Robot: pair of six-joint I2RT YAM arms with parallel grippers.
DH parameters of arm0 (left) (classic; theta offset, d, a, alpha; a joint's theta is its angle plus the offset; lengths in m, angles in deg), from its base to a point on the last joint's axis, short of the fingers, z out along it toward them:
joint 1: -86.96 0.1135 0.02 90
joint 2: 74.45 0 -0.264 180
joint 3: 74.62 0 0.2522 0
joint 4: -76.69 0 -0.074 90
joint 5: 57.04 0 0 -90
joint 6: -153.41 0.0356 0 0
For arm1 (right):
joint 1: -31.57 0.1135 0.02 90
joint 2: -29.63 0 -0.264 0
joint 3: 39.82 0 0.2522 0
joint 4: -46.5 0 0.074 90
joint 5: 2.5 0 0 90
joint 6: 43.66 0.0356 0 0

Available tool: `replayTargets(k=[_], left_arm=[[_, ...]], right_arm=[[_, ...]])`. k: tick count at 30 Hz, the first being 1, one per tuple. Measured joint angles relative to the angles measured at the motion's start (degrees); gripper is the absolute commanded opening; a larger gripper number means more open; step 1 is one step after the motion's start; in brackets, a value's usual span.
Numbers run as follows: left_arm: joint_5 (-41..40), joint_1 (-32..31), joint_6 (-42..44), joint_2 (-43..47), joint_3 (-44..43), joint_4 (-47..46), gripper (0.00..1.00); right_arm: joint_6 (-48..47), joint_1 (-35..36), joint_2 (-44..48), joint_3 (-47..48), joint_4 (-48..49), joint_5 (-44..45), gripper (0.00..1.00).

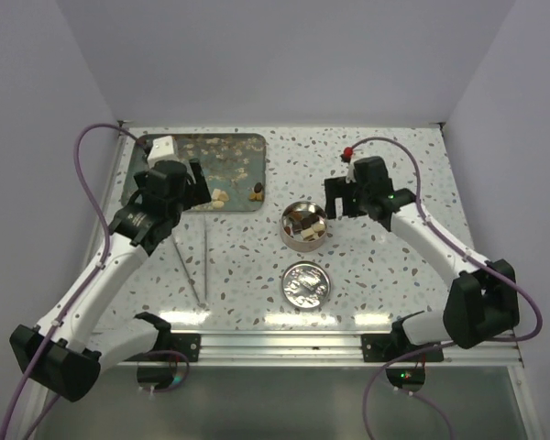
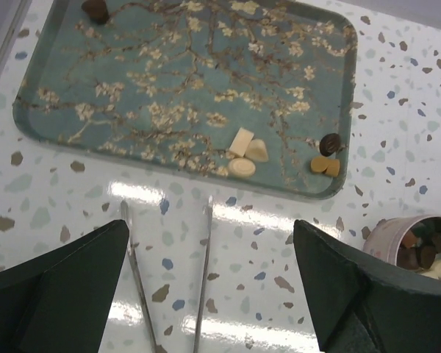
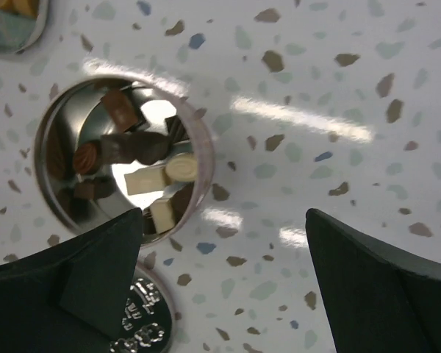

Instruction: Pack the chocolate

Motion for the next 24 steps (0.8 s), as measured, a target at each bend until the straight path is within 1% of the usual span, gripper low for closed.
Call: replayTargets(k=[3, 5, 6, 8, 9, 11, 12, 15, 18, 24], left_arm=[[1.6, 0.0, 3.1, -5.2, -4.8, -2.7, 1.00], [3.1, 0.0, 4.4, -7.5, -6.9, -4.3, 1.00], [3.9, 0.0, 4.8, -8.3, -7.6, -5.2, 1.00], [5.6, 0.0, 5.8, -9.2, -8.3, -7.2, 1.00], [6.4, 0.0, 6.2, -9.4, -8.5, -8.1, 1.00], [7.9, 0.0, 6.9, -9.8, -8.7, -9.3, 1.00], [8.5, 0.0, 7.1, -10.1, -8.8, -9.5, 1.00], [10.3, 0.0, 7.5, -10.6, -8.9, -9.7, 1.00], [11.6, 0.0, 7.5, -10.6, -8.8, -9.8, 1.00], [13.0, 0.0, 7.5, -10.0, -7.4, -9.7, 1.00]], right_arm=[[3.7, 6.7, 2.0, -4.6, -0.4, -0.3, 0.91], [5.7, 8.9, 3.1, -7.3, -0.9, -0.4, 0.89], [6.7, 9.4, 3.7, -8.6, -1.4, -0.4, 0.88], [8.2, 9.5, 4.4, -10.2, -2.6, -0.2, 0.82], [8.9, 9.6, 4.7, -10.8, -3.0, -0.1, 0.77], [10.2, 9.8, 5.6, -11.9, -3.3, 0.4, 0.71], [10.7, 10.1, 6.0, -12.4, -3.9, 0.9, 0.66], [11.6, 10.8, 6.5, -13.2, -4.3, 1.2, 0.60], [12.0, 11.8, 6.3, -13.9, -4.5, 1.3, 0.54], [12.6, 15.4, 2.8, -15.2, -4.3, 1.4, 0.50]])
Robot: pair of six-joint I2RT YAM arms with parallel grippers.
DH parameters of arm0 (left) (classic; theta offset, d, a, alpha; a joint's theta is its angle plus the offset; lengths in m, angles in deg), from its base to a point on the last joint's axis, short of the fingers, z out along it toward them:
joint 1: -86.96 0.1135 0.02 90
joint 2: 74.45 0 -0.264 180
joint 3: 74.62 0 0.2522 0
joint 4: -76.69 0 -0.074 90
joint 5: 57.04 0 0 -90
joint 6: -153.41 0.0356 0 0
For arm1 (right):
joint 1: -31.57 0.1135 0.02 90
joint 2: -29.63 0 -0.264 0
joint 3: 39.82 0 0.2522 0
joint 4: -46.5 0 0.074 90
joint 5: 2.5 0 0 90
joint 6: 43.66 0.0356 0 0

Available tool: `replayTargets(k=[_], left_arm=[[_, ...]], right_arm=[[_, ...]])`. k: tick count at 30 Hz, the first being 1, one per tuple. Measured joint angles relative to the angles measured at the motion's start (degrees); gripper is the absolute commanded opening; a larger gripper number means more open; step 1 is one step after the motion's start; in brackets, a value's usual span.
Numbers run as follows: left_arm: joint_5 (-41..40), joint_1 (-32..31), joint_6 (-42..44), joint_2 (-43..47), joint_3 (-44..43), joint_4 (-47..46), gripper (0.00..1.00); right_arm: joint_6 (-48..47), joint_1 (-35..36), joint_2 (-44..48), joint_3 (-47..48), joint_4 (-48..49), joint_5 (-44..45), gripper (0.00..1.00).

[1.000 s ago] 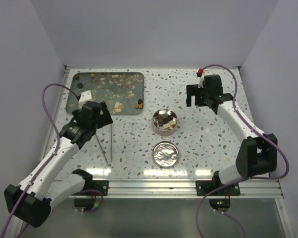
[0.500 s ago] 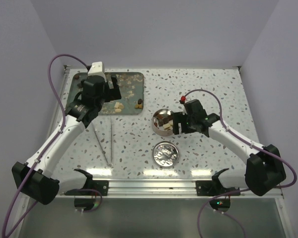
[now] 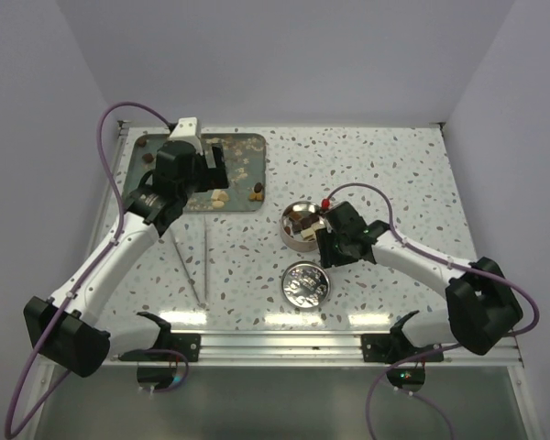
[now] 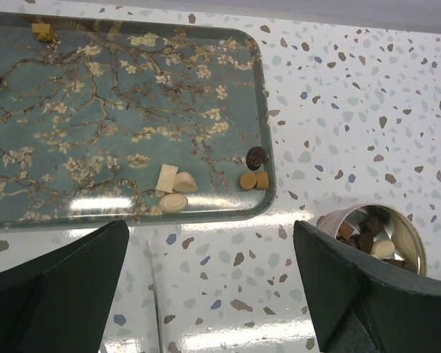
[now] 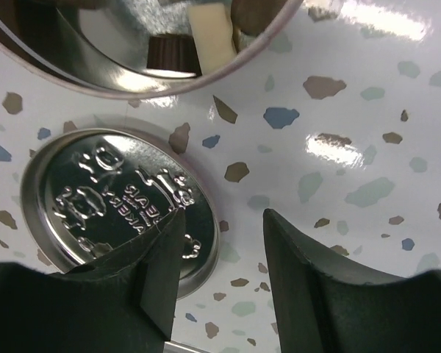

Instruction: Pack the chocolate

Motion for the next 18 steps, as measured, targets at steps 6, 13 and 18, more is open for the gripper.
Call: replayTargets(k=[6, 13, 18], left_arm=[[1.0, 0.0, 0.1, 0.0, 0.0, 0.2, 1.00], [1.7, 0.0, 1.5, -1.0, 0.0, 0.2, 1.00], [2.4, 0.0, 1.7, -1.7, 0.0, 0.6, 1.00]], right_arm=[[1.1, 1.6, -2.2, -3.1, 0.7, 0.1, 0.46], [2.5, 2.6, -3.1, -6.0, 3.4, -0.1, 0.37], [3.0, 2.8, -3.5, -6.3, 5.7, -0.3, 0.20]])
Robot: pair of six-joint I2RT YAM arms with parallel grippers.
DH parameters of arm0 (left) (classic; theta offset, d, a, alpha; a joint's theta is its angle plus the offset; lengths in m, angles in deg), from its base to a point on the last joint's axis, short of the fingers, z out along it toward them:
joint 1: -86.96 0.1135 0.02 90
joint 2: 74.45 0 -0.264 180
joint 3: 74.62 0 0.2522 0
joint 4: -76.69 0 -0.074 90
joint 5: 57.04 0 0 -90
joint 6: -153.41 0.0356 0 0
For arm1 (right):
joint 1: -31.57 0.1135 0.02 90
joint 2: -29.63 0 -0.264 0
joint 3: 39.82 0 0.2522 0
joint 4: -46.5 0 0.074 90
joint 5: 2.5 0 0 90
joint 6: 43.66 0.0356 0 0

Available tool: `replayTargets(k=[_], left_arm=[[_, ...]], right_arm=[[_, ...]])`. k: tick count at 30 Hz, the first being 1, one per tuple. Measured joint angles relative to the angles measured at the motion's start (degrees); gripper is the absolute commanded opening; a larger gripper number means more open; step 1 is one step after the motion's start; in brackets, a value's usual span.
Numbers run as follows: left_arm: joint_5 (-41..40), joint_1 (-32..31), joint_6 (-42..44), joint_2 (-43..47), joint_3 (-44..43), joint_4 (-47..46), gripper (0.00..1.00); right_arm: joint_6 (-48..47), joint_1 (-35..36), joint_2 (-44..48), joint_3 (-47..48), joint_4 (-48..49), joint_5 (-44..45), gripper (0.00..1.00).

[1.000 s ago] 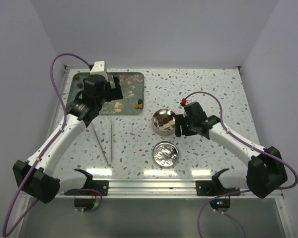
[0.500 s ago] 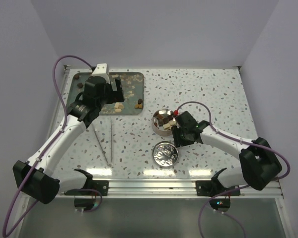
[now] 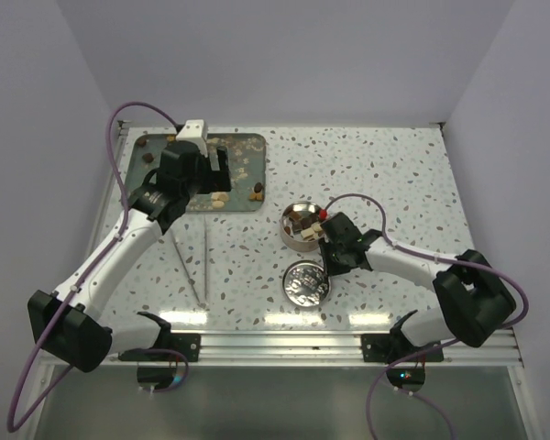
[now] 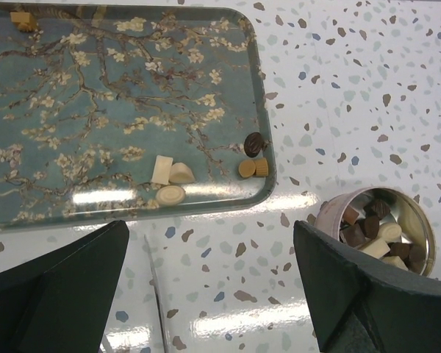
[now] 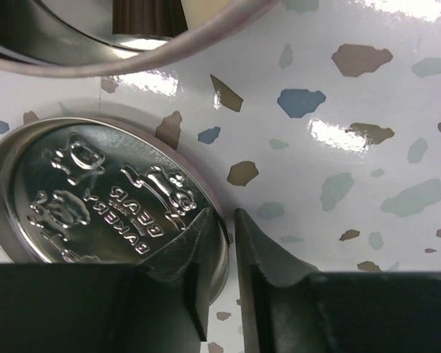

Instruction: Pack the chocolate

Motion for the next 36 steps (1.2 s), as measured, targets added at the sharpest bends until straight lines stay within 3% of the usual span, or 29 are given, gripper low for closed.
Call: replayTargets(k=[3, 12, 18, 23, 31, 36], left_arm=[[0.2, 0.0, 0.1, 0.0, 0.0, 0.4, 1.00], [0.9, 0.0, 1.0, 0.0, 0.0, 0.8, 1.00], [4.6, 0.0, 2.8, 0.0, 0.3, 0.7, 1.00], [9.0, 0.0, 4.3, 0.1, 0.8, 0.6, 1.00], [25.2, 2.4, 4.0, 0.7, 0.8, -2.6, 1.00], [40.0, 7.6, -1.9, 1.6, 4.0, -12.0, 1.00]], right_arm=[[0.1, 0.0, -0.4, 0.0, 1.2, -0.2, 0.01], [0.0, 0.6, -0.7, 0.3, 1.4, -0.5, 0.00], [-2.0, 1.5, 4.8, 2.4, -8.8, -2.3, 0.00], [-3.7, 1.5, 9.6, 12.0, -16.2, -3.4, 0.00], [-7.7, 1.3, 2.0, 31.5, -17.8, -2.8, 0.00], [-8.9, -0.9, -3.8, 34.3, -14.7, -3.4, 0.00]])
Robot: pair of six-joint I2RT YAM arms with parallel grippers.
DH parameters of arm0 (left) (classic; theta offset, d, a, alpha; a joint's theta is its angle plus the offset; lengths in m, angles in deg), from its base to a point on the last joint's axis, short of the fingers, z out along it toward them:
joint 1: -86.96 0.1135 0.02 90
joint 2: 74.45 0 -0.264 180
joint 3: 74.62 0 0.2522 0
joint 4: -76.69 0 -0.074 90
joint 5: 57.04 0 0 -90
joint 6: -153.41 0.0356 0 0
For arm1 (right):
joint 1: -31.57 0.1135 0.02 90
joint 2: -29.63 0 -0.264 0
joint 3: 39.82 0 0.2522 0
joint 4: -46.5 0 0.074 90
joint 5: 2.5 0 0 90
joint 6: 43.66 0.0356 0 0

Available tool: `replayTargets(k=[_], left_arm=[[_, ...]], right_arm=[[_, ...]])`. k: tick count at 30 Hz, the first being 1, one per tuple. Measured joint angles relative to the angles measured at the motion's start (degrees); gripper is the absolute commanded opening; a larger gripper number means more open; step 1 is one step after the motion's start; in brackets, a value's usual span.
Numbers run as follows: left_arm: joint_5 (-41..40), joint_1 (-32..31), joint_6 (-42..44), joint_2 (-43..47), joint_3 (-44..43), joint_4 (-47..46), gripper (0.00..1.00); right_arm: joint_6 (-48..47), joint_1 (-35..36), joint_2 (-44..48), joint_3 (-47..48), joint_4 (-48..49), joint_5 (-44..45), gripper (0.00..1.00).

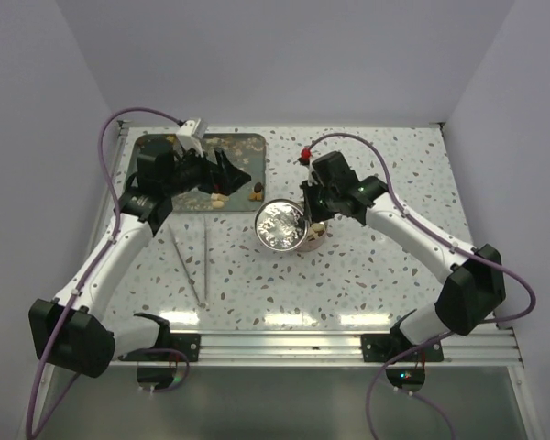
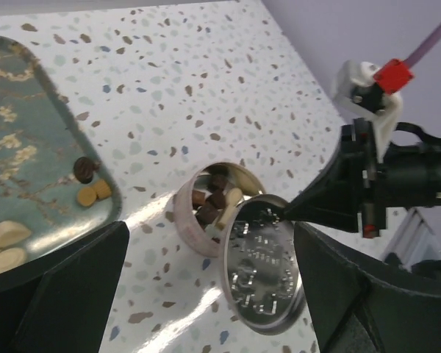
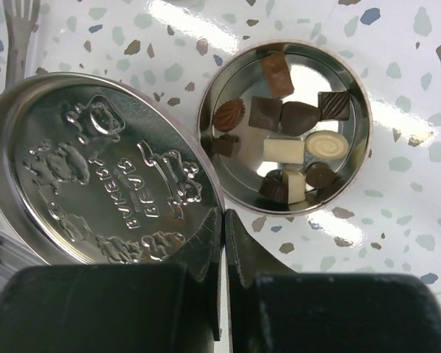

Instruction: Pack the chocolate

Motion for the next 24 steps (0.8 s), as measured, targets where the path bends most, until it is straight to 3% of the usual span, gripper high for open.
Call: replayTargets(k=[8, 24], left_arm=[[10.0, 1.7, -10.7, 0.8, 7.2, -11.4, 1.00], [9.3, 0.6, -16.3, 1.4, 9.5, -13.7, 1.00]], right_arm=[[-0.1, -3.9, -3.0, 2.9, 3.7, -2.9, 0.00], [-0.4, -4.0, -7.6, 10.3, 8.2, -8.0, 0.00]])
